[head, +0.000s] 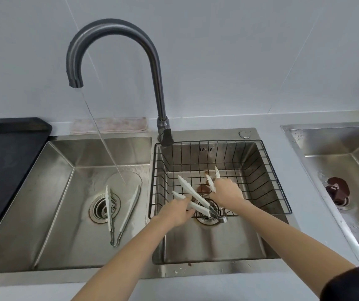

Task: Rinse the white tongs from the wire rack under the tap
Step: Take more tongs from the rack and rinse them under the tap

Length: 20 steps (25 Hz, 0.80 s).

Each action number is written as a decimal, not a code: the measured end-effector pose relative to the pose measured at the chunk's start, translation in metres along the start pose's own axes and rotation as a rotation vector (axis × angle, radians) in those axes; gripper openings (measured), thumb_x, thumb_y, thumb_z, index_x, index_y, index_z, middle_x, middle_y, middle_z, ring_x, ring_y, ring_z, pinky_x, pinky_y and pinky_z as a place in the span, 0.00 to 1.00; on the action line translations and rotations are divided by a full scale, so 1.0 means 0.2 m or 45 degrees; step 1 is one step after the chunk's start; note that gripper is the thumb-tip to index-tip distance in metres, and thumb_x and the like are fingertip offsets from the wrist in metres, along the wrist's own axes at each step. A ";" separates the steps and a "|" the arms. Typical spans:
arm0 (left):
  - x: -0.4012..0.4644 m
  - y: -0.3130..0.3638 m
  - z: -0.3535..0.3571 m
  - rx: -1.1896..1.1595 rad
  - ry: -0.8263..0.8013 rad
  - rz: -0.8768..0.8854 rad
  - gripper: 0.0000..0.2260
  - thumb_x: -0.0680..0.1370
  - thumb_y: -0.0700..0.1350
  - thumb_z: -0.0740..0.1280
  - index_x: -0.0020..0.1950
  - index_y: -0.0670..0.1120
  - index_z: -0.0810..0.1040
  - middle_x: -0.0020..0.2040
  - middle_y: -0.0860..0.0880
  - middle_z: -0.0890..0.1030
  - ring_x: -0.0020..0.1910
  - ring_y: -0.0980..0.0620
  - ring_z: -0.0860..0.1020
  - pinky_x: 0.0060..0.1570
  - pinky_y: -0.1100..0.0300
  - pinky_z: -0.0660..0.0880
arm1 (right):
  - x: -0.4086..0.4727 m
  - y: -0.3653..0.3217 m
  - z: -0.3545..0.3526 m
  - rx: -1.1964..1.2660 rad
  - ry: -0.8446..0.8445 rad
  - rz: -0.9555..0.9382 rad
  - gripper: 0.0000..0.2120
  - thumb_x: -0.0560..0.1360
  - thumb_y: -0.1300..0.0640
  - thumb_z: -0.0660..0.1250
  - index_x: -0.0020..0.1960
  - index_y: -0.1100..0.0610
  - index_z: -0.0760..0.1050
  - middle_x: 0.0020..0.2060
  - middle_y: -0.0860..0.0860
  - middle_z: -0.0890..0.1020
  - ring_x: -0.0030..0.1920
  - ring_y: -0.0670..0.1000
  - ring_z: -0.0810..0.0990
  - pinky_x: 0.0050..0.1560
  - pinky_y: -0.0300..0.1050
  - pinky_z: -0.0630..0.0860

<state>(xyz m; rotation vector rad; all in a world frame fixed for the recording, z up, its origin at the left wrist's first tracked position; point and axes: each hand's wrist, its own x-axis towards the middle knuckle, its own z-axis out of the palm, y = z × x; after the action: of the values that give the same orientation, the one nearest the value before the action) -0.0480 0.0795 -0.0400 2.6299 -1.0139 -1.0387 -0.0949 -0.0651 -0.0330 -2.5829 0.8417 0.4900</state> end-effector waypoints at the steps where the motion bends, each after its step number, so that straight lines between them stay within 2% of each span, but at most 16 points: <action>1: 0.00 0.00 0.00 -0.046 0.002 0.006 0.21 0.80 0.48 0.54 0.73 0.46 0.60 0.62 0.38 0.77 0.61 0.39 0.75 0.55 0.51 0.72 | -0.01 0.00 0.00 0.015 0.005 -0.001 0.10 0.75 0.62 0.60 0.53 0.64 0.74 0.51 0.60 0.79 0.47 0.59 0.78 0.42 0.47 0.71; 4: -0.02 0.00 -0.02 -0.188 0.119 0.036 0.20 0.81 0.47 0.53 0.72 0.45 0.62 0.56 0.38 0.79 0.56 0.40 0.77 0.52 0.53 0.72 | -0.03 -0.01 -0.01 0.080 0.050 0.011 0.08 0.75 0.61 0.60 0.51 0.64 0.72 0.49 0.61 0.79 0.44 0.59 0.75 0.40 0.47 0.69; 7: -0.05 0.01 -0.09 -0.371 0.293 0.052 0.20 0.81 0.47 0.52 0.74 0.46 0.61 0.60 0.41 0.78 0.56 0.45 0.77 0.54 0.55 0.73 | -0.06 -0.02 -0.03 0.240 0.122 0.004 0.11 0.74 0.60 0.61 0.53 0.65 0.70 0.52 0.62 0.80 0.47 0.60 0.78 0.39 0.47 0.69; 9: -0.06 0.01 -0.12 -0.572 0.434 0.030 0.18 0.81 0.47 0.54 0.71 0.46 0.65 0.61 0.43 0.77 0.52 0.48 0.77 0.49 0.59 0.72 | -0.08 -0.05 -0.04 0.355 0.166 -0.030 0.14 0.74 0.60 0.61 0.57 0.65 0.68 0.50 0.61 0.79 0.46 0.60 0.78 0.39 0.46 0.70; 11: -0.07 0.00 -0.13 -0.795 0.602 -0.002 0.16 0.80 0.46 0.58 0.67 0.46 0.67 0.56 0.43 0.78 0.45 0.50 0.76 0.42 0.62 0.72 | -0.11 -0.10 -0.05 0.465 0.218 -0.069 0.15 0.74 0.60 0.61 0.59 0.64 0.66 0.47 0.59 0.79 0.44 0.58 0.77 0.40 0.48 0.73; 13: -0.09 -0.04 -0.15 -0.976 0.738 -0.016 0.15 0.78 0.43 0.62 0.64 0.45 0.67 0.48 0.43 0.76 0.39 0.50 0.76 0.39 0.59 0.76 | -0.14 -0.17 -0.04 0.552 0.250 -0.116 0.17 0.74 0.60 0.61 0.61 0.64 0.64 0.47 0.59 0.79 0.43 0.57 0.78 0.42 0.49 0.75; 15: -0.13 -0.09 -0.17 -1.085 0.814 -0.046 0.16 0.77 0.41 0.64 0.63 0.46 0.65 0.46 0.41 0.75 0.37 0.49 0.76 0.41 0.53 0.79 | -0.17 -0.25 -0.02 0.606 0.257 -0.147 0.19 0.74 0.59 0.62 0.62 0.64 0.63 0.47 0.58 0.79 0.42 0.55 0.78 0.40 0.47 0.74; 17: -0.17 -0.15 -0.18 -1.134 0.863 -0.093 0.19 0.76 0.39 0.64 0.65 0.47 0.63 0.45 0.41 0.76 0.38 0.47 0.77 0.38 0.56 0.78 | -0.17 -0.33 0.02 0.624 0.273 -0.164 0.23 0.74 0.56 0.63 0.65 0.62 0.62 0.52 0.59 0.79 0.45 0.55 0.79 0.40 0.47 0.74; 19: -0.23 -0.24 -0.20 -1.173 0.876 -0.130 0.23 0.76 0.36 0.63 0.68 0.47 0.60 0.39 0.47 0.74 0.38 0.45 0.77 0.36 0.60 0.75 | -0.18 -0.42 0.05 0.669 0.262 -0.181 0.26 0.74 0.55 0.63 0.69 0.61 0.60 0.55 0.57 0.77 0.46 0.55 0.79 0.41 0.48 0.75; 20: -0.25 -0.29 -0.21 -1.210 0.869 -0.147 0.25 0.76 0.35 0.63 0.70 0.47 0.58 0.38 0.50 0.72 0.39 0.43 0.78 0.38 0.58 0.76 | -0.19 -0.47 0.06 0.734 0.240 -0.193 0.27 0.74 0.56 0.62 0.70 0.61 0.59 0.52 0.55 0.76 0.44 0.53 0.78 0.41 0.46 0.75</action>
<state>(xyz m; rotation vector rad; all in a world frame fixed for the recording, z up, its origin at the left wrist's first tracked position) -0.0175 0.1511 -0.0009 1.9632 -0.1324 -0.3823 -0.0681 0.0291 -0.0043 -2.1468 0.7086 -0.0455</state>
